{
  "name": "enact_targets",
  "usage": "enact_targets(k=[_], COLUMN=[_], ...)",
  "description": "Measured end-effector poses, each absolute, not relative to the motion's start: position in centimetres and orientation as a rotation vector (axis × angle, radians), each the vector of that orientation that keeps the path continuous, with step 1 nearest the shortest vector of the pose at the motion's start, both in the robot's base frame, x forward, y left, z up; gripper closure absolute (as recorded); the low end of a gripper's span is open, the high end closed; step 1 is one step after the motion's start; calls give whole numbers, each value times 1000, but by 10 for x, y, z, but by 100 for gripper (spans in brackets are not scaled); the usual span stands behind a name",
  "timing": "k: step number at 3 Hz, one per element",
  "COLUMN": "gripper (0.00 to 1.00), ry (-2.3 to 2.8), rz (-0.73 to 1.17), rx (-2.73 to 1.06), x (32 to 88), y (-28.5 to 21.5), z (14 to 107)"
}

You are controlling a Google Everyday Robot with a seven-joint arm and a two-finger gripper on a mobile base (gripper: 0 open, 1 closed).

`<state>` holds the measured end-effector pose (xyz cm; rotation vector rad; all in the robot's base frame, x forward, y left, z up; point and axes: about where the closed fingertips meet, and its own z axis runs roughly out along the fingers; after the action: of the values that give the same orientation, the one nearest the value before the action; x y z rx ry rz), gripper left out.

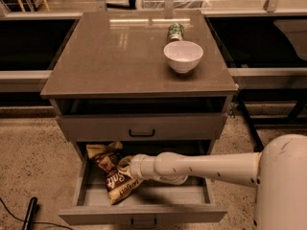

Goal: Pick brown chip bag from middle drawer and place on counter

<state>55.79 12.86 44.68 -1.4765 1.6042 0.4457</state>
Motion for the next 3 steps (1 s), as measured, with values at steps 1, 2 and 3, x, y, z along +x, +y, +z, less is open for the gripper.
enact_targets(k=[1,2,3], gripper=[100,100,81], ry=[1483,1388,1382], rz=[483,567,585], rx=[-1459,-1462,-1474], x=[560,555,550], y=[130,132,135], z=[455,459,458])
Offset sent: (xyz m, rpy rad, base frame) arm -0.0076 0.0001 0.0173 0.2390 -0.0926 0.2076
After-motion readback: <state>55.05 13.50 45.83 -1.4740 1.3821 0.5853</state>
